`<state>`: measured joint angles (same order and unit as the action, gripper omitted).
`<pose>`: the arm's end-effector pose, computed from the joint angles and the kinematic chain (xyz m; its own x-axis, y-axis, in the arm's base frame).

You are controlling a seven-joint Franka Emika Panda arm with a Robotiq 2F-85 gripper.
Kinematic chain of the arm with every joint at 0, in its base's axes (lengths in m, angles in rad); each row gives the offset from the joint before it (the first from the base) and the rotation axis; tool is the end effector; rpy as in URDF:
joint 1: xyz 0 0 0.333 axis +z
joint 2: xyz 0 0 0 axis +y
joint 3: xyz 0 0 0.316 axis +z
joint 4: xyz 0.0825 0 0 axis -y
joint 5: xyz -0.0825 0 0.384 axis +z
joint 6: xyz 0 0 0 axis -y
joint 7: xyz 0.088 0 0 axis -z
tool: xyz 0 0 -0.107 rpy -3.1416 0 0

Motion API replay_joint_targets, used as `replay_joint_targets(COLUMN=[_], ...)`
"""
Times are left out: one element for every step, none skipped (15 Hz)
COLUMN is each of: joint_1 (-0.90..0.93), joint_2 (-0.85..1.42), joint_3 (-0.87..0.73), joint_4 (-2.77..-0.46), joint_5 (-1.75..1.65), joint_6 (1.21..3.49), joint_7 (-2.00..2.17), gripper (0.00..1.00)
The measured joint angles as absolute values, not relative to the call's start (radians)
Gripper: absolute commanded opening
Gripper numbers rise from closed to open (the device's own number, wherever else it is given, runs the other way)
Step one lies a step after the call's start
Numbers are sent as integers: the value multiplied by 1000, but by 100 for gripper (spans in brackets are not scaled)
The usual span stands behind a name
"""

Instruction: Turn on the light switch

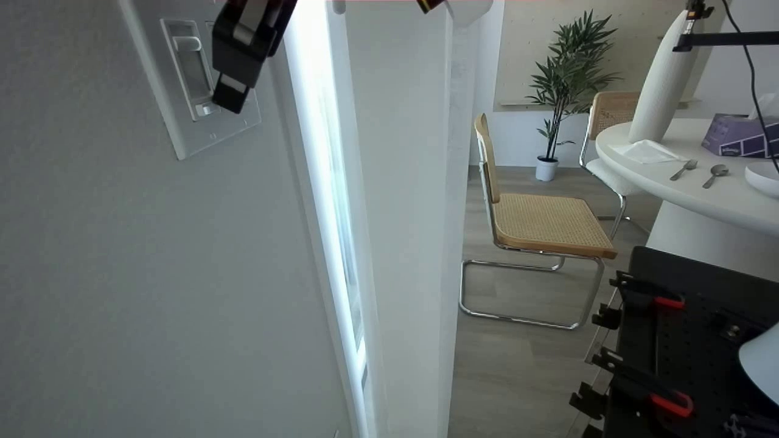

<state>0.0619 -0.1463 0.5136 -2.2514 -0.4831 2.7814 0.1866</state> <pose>0.4405 0.3209 0.4883 0.4816 0.6707 0.5641 0.5882 -0.7245 0.3593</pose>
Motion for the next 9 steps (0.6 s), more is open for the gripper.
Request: replay_joint_targets(joint_1=[62, 62, 62, 62, 62, 62, 62, 62, 62], joint_2=[-146, -146, -146, -146, -146, -146, -146, -145, -145], joint_3=[514, 514, 514, 514, 514, 514, 514, 514, 514], joint_4=[-2251, -2251, -2251, -2251, -2251, -2251, -2251, -2251, -2251], joint_5=[-488, -494, -498, -499, -500, -501, -502, -504, -506], joint_6=[2781, 2780, 2780, 2780, 2780, 2780, 2780, 2780, 2780], joint_7=[190, 199, 205, 206, 206, 207, 207, 208, 209], gripper=[0, 0, 0, 0, 0, 0, 0, 0, 0])
